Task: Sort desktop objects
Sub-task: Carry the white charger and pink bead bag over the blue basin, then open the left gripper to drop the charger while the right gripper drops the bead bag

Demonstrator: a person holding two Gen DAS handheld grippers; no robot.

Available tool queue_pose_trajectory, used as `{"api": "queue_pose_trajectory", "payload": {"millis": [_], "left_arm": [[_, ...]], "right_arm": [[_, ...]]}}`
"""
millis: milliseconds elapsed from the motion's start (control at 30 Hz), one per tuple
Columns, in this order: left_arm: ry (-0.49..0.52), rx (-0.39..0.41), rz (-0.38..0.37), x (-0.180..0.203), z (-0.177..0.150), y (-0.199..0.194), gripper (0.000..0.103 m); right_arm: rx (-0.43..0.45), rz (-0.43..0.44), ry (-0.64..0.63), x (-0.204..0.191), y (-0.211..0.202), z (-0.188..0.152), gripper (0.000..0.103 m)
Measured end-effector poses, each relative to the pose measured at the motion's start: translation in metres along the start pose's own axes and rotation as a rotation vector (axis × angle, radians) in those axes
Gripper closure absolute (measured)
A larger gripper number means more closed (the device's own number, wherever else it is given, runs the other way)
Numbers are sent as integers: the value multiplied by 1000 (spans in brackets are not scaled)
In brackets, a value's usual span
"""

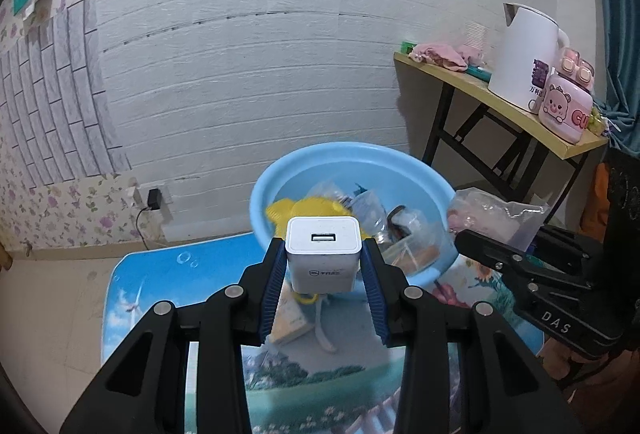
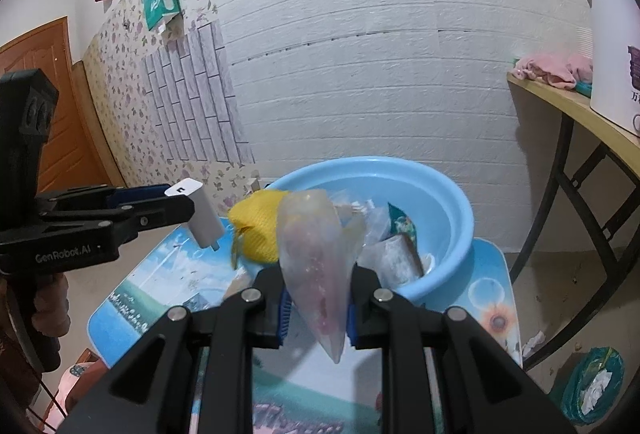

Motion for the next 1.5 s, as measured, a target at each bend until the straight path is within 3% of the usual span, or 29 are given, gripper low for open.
{"api": "queue_pose_trajectory", "payload": {"millis": [467,733,1000,1267,1333,1367,1400,1433,1500], "left_arm": [[42,-4,-32,18,42,60,66],[84,-23,-63,36,60,106,66],[110,-74,-59,43,53,137,69],[114,-117,-45,43,40,140,68],[108,-118,-37,40,38,133,61],[105,-113,-30,39,37,129,47],[103,-104,-15,38,36,125,31],[100,-93,4,36,35,120,25],[98,-66,46,31,32,109,13]], "right_arm": [[4,-20,7,38,44,23,83],[-77,-64,16,63,86,25,83],[-130,-67,46,76,104,19,83],[-178,-45,76,80,111,19,80],[-196,-63,79,80,109,19,76],[-200,-68,81,79,109,19,74],[-201,-76,85,80,106,19,66],[-196,-93,90,80,101,19,56],[-183,-112,90,81,92,19,45]]}}
Point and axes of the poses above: each gripper's, at about its wrist camera, not at the fingertips, and y roughly the way its jaws point, x to its right, z to its top, the point moved 3 cm from there along y, roughly the way its jaws point, and after that the axes turned 2 degrees about z, right-handed, at the moved point
